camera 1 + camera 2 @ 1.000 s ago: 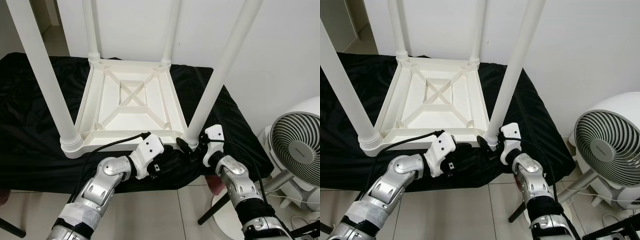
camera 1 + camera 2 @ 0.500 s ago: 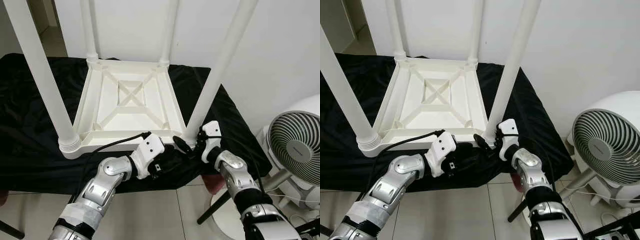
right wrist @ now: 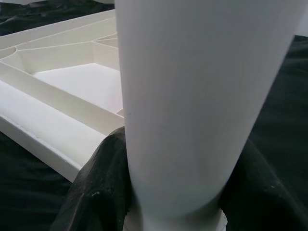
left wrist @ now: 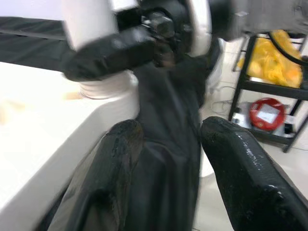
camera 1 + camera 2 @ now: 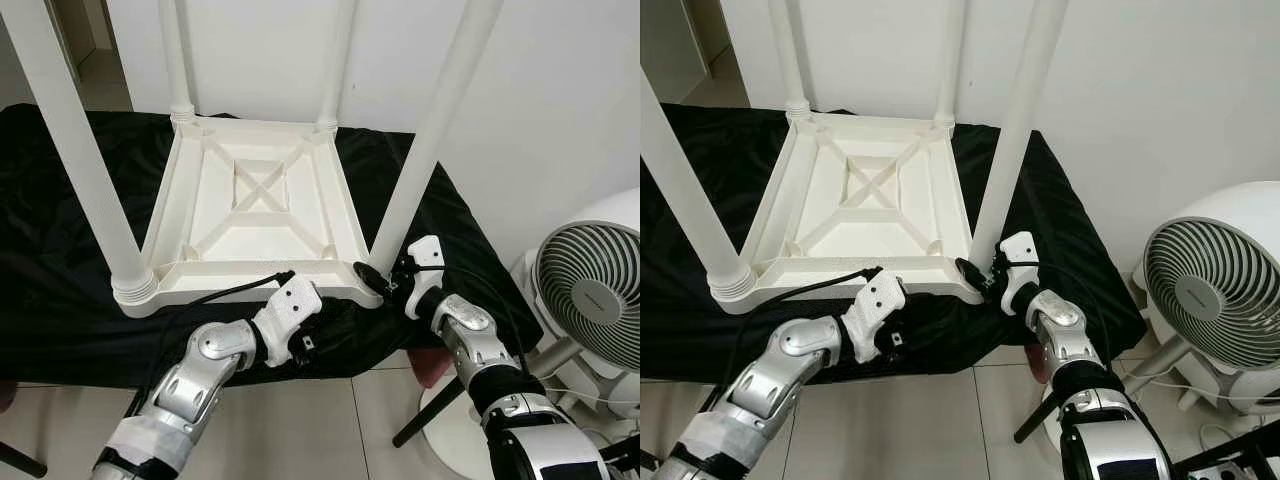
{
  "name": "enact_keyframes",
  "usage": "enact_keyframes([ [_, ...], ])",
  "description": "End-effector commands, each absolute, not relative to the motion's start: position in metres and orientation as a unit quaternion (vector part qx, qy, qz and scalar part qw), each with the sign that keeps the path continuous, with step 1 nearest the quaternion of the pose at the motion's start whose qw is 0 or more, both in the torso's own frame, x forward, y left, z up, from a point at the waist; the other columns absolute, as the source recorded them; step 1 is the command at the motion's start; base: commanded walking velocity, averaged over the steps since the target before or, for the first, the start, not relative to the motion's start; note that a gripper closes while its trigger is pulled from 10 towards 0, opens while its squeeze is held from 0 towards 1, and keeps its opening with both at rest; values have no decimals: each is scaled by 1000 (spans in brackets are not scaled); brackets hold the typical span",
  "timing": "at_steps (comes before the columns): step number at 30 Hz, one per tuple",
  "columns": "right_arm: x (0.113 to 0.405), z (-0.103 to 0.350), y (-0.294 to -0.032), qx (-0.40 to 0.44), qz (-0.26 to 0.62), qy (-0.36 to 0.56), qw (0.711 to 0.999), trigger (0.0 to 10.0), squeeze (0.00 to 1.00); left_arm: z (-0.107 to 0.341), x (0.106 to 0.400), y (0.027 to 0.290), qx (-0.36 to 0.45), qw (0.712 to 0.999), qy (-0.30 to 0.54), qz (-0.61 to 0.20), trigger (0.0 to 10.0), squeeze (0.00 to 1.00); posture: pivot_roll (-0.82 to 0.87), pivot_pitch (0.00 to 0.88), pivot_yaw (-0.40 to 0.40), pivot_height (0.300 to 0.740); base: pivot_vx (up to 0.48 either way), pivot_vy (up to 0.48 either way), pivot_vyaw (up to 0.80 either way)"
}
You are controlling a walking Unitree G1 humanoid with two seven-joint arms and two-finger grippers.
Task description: Building children table
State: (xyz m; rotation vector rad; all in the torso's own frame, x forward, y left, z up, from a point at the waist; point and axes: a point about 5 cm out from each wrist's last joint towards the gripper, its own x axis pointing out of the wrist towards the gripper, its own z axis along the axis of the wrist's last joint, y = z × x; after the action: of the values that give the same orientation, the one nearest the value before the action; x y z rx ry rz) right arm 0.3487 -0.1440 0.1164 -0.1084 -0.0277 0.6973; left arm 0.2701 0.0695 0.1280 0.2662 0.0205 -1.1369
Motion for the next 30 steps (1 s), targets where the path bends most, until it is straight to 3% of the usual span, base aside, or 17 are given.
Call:
enact_keyframes([
  [1, 342, 99, -146, -71, 353, 25, 932, 2235, 0, 127, 265, 66, 130, 811, 17, -571, 10000, 0, 88, 0, -116, 740, 0, 0, 0],
  [2, 342, 100, -147, -62, 347, 26, 935, 10000, 0, 127, 266, 66, 132, 814, 15, -566, 10000, 0, 89, 0, -125, 740, 0, 0, 0],
  [15, 326, 92, -123, -23, 241, 6, 970, 10000, 0, 125, 264, 70, 130, 824, 21, -551, 10000, 0, 83, 0, -132, 740, 0, 0, 0],
  [18, 323, 95, -120, 41, 139, 2, 989, 10000, 0, 124, 263, 71, 132, 823, 23, -551, 10000, 0, 83, 0, -132, 740, 0, 0, 0],
  [25, 313, 90, -125, 33, -13, 30, 999, 10000, 0, 125, 264, 72, 133, 824, 24, -551, 10000, 0, 81, 0, -132, 740, 0, 0, 0],
  [30, 306, 86, -125, 40, -54, 41, 997, 10000, 0, 125, 264, 73, 134, 823, 25, -551, 10000, 0, 81, 0, -135, 740, 0, 0, 0],
])
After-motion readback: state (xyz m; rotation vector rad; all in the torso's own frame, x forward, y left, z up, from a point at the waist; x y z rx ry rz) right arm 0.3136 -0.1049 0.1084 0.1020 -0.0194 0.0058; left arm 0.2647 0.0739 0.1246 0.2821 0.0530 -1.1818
